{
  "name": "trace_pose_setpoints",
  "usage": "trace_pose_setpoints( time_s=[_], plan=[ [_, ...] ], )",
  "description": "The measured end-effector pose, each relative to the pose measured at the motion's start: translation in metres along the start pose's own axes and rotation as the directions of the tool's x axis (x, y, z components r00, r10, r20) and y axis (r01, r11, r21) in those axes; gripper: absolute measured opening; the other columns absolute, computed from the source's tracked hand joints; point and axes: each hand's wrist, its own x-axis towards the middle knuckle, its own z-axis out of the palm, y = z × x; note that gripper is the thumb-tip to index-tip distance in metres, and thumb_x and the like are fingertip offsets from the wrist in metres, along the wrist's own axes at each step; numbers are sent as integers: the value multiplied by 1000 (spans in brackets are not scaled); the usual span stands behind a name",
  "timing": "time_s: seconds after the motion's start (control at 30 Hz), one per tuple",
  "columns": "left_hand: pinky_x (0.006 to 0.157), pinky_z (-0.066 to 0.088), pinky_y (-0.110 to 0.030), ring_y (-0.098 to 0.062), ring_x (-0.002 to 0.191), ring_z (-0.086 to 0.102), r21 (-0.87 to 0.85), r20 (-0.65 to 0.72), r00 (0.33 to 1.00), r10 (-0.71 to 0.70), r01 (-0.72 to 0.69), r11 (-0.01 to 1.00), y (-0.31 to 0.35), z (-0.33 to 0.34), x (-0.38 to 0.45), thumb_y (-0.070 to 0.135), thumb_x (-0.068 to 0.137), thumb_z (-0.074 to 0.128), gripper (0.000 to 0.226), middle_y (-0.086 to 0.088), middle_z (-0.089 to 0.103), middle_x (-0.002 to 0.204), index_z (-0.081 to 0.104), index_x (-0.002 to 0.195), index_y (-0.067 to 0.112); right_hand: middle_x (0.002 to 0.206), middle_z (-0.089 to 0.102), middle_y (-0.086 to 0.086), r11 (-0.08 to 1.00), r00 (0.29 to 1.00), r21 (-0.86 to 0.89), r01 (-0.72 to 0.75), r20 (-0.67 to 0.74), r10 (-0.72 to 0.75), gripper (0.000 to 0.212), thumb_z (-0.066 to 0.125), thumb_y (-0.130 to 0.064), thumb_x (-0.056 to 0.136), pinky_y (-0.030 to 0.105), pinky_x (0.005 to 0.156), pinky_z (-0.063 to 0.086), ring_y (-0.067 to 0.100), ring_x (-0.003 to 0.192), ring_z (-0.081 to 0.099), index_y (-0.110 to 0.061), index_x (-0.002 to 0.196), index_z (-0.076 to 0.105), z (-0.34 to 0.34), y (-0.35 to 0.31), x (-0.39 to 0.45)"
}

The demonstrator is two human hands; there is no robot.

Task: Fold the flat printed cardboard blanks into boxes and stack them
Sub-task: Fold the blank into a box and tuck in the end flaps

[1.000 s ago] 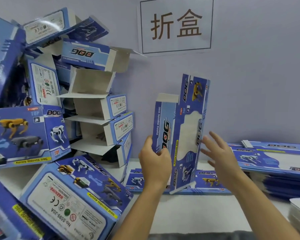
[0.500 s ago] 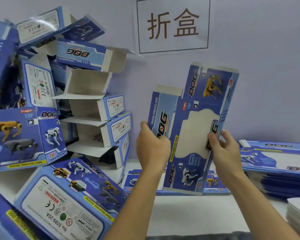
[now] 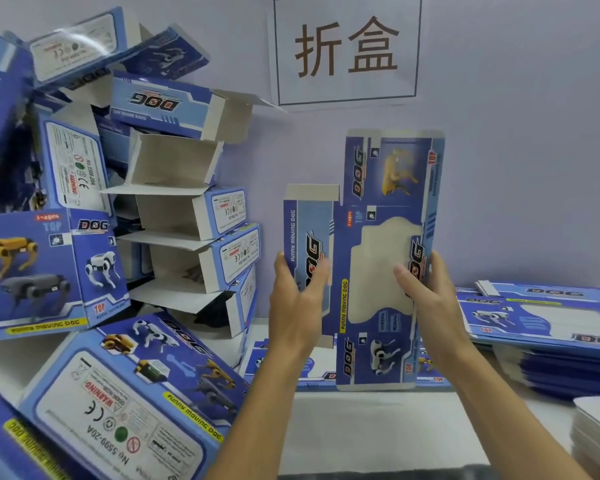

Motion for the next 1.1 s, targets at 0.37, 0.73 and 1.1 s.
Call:
trace_pose_setpoints(
  time_s=[0.37, 0.73, 1.1],
  plan=[
    [75, 54, -10, 3, 100, 68, 66, 136, 990, 22, -32, 997, 2, 15, -10, 67, 68, 76, 69, 25, 70, 109, 49, 125, 40, 124, 68, -6, 998, 987, 70, -1, 162, -10, 54, 62, -42, 86, 37, 99, 48, 14, 117, 64, -29, 136, 50, 27, -6, -13],
    [71, 46, -7, 12, 90, 62, 271, -258, 960, 107, -35, 962, 2, 7, -6, 63, 69, 79, 58, 26, 67, 99, 51, 112, 38, 137, 48, -18, 978, 998, -201, 60, 25, -56, 67, 62, -33, 94, 23, 92, 49, -4, 115, 53, -35, 152, 28, 35, -23, -11],
    [89, 55, -49, -23, 112, 60, 478, -449, 869, 208, 36, 878, 14, 11, -12, 81, 63, 52, 95, 2, 56, 122, 36, 136, 22, 104, 64, -19, 874, 953, -414, 255, 260, -154, 31, 61, -36, 94, 4, 66, 45, -4, 94, 61, -30, 124, 60, 55, -62, -16]
  ],
)
